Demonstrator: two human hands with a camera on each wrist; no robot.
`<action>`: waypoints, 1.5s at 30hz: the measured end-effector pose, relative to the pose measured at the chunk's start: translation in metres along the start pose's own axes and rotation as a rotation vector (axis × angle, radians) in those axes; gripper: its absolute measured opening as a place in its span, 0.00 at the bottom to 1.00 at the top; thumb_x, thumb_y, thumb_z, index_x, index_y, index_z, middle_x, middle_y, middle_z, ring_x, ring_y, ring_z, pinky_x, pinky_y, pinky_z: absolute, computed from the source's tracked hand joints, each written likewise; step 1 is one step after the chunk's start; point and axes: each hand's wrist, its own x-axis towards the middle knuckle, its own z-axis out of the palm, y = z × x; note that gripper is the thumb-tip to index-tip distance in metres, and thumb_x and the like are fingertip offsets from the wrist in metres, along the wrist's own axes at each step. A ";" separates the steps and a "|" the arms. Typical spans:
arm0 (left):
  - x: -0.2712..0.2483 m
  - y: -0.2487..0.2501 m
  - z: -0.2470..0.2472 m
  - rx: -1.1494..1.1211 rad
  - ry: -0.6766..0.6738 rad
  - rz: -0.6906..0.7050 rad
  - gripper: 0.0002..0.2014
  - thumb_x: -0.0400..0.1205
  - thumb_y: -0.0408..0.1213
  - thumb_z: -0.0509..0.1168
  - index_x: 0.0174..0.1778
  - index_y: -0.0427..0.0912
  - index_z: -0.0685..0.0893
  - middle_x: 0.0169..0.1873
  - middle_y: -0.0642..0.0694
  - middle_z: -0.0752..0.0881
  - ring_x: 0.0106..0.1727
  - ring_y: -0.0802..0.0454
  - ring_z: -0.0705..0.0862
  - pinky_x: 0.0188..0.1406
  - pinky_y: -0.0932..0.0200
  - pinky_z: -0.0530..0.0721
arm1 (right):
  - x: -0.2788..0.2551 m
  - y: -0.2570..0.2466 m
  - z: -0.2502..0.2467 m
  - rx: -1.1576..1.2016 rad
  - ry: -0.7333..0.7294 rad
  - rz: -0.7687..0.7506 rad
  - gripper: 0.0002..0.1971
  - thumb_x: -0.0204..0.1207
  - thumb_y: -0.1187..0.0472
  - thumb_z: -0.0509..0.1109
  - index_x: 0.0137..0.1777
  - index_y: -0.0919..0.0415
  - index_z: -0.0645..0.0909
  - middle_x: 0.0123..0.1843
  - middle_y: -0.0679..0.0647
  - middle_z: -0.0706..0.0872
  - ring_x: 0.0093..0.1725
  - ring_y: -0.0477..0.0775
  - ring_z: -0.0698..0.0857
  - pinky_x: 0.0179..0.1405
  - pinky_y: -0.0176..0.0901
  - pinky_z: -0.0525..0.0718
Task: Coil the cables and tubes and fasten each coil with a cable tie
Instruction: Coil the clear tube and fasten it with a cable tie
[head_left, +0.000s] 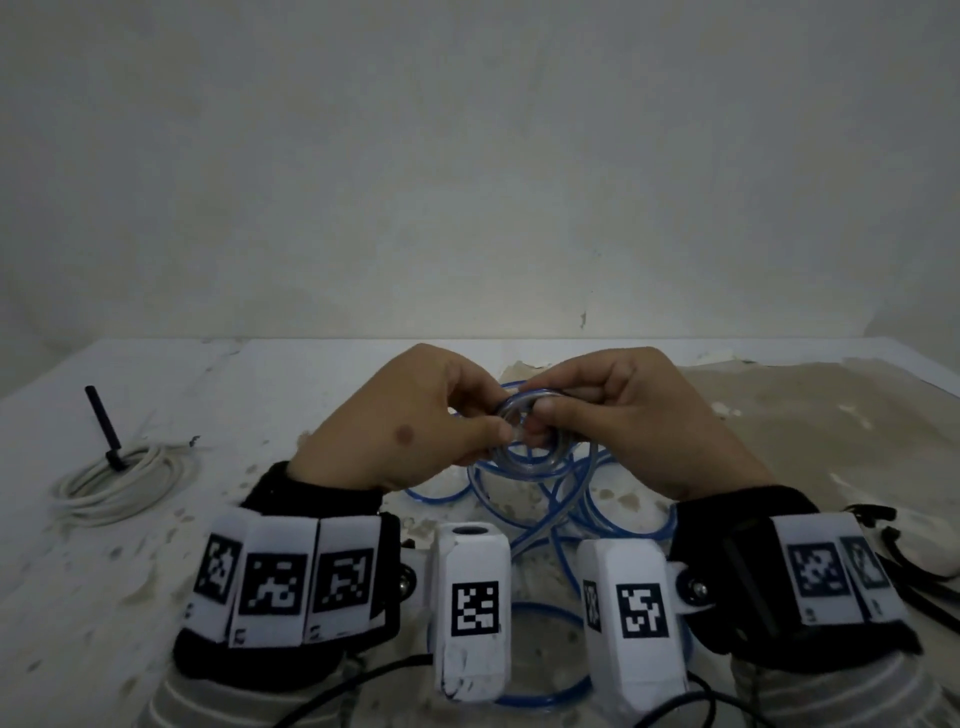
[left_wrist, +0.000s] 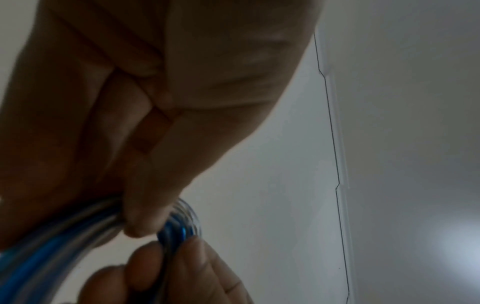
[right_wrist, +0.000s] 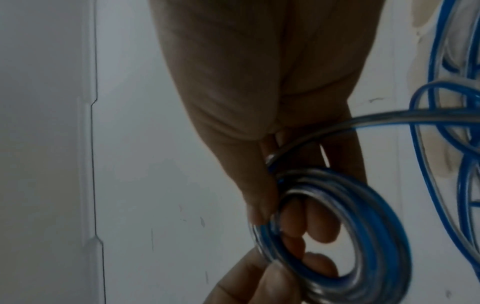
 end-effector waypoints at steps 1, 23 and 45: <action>0.001 -0.002 0.001 -0.002 0.029 0.015 0.03 0.74 0.33 0.72 0.39 0.45 0.90 0.32 0.44 0.90 0.36 0.47 0.89 0.41 0.53 0.89 | 0.000 0.001 0.000 0.058 0.008 0.003 0.07 0.69 0.68 0.72 0.46 0.67 0.87 0.34 0.65 0.90 0.33 0.56 0.88 0.39 0.44 0.88; 0.002 0.001 0.015 -0.347 -0.054 -0.112 0.03 0.73 0.32 0.72 0.35 0.43 0.89 0.30 0.45 0.91 0.31 0.56 0.88 0.33 0.63 0.87 | 0.000 -0.007 0.003 -0.239 0.039 -0.059 0.03 0.74 0.65 0.72 0.45 0.63 0.83 0.26 0.59 0.87 0.21 0.49 0.79 0.23 0.39 0.79; 0.009 -0.005 0.025 -0.620 0.054 -0.232 0.05 0.74 0.33 0.70 0.37 0.34 0.85 0.34 0.42 0.90 0.37 0.55 0.89 0.40 0.62 0.88 | 0.006 0.003 -0.005 0.093 0.184 -0.098 0.07 0.78 0.71 0.63 0.46 0.66 0.83 0.27 0.51 0.84 0.27 0.48 0.82 0.32 0.36 0.84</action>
